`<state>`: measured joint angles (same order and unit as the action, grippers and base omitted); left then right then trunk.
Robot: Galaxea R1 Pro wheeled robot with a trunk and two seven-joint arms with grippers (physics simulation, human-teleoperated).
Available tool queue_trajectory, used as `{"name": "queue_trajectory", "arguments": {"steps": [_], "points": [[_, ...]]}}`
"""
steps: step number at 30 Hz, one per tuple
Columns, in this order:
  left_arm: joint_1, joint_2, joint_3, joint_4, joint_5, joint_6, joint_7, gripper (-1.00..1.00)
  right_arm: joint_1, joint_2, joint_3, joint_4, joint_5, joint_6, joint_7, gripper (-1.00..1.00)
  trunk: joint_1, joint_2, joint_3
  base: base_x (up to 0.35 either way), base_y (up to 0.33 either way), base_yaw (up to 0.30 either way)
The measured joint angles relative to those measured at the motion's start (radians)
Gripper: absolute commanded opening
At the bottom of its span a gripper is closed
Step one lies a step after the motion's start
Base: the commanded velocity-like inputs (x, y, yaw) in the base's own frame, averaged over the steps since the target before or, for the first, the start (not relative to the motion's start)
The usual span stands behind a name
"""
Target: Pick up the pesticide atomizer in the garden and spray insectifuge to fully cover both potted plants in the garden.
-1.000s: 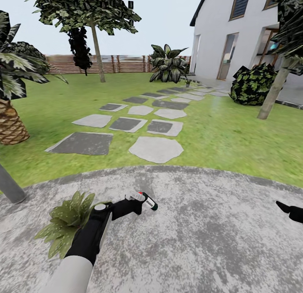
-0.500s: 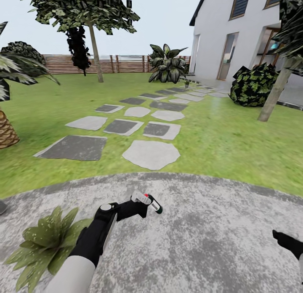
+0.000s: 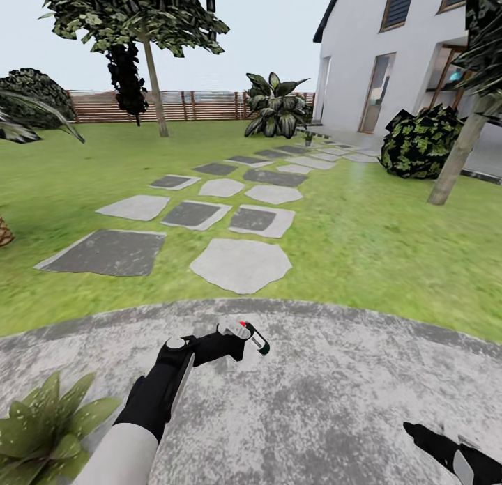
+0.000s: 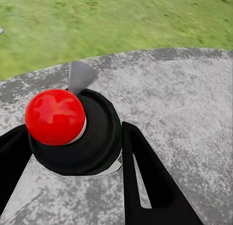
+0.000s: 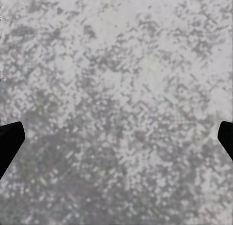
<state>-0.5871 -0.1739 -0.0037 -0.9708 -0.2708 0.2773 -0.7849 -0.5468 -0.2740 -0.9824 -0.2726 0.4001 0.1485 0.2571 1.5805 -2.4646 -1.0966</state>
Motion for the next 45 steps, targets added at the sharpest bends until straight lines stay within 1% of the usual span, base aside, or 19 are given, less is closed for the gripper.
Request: {"name": "queue_trajectory", "arguments": {"steps": [5, 11, 15, 19, 23, 26, 30, 45], "points": [[0.000, 0.000, 0.000, 0.000, 0.000, 0.000, 0.000, -1.00, 0.000, 0.001, 0.000, 0.138, -0.002, 0.000, 0.001, 1.00, 0.000, 0.000, 0.000, 0.311, -0.206, 0.000], [0.000, 0.000, 0.000, 0.000, 0.001, 0.000, 0.000, -1.00, 0.000, 0.001, 0.001, 0.164, -0.002, -0.001, 0.002, 1.00, 0.000, 0.000, 0.000, 0.311, -0.206, 0.000], [0.000, 0.000, 0.000, 0.000, 0.001, 0.000, 0.000, -1.00, 0.000, 0.010, 0.000, 0.165, -0.002, -0.001, 0.002, 1.00, 0.000, 0.000, 0.000, 0.311, -0.206, 0.000], [0.000, 0.000, 0.000, 0.000, 0.001, 0.000, 0.000, -1.00, 0.000, 0.038, 0.000, 0.166, -0.002, -0.001, 0.002, 1.00, 0.000, 0.000, 0.000, 0.311, -0.206, 0.000], [0.000, 0.000, 0.001, 0.000, 0.001, 0.000, 0.000, -1.00, 0.000, 0.087, 0.000, 0.166, -0.003, -0.001, 0.002, 1.00, 0.000, 0.000, 0.000, 0.312, -0.206, 0.000], [0.000, 0.000, 0.001, 0.000, 0.000, 0.000, 0.000, -1.00, 0.000, 0.102, 0.000, 0.166, -0.002, -0.001, 0.002, 1.00, 0.000, 0.000, 0.000, 0.311, -0.206, 0.000], [0.000, 0.000, 0.001, 0.000, 0.001, 0.000, 0.000, -1.00, 0.000, 0.107, -0.001, 0.166, -0.002, -0.001, 0.002, 1.00, 0.000, 0.000, 0.000, 0.311, -0.206, 0.000], [0.000, 0.000, 0.001, 0.000, -0.001, 0.000, 0.000, -1.00, 0.000, 0.108, -0.002, 0.166, -0.002, -0.001, 0.002, 1.00, 0.000, 0.000, 0.000, 0.312, -0.206, 0.000]]}}
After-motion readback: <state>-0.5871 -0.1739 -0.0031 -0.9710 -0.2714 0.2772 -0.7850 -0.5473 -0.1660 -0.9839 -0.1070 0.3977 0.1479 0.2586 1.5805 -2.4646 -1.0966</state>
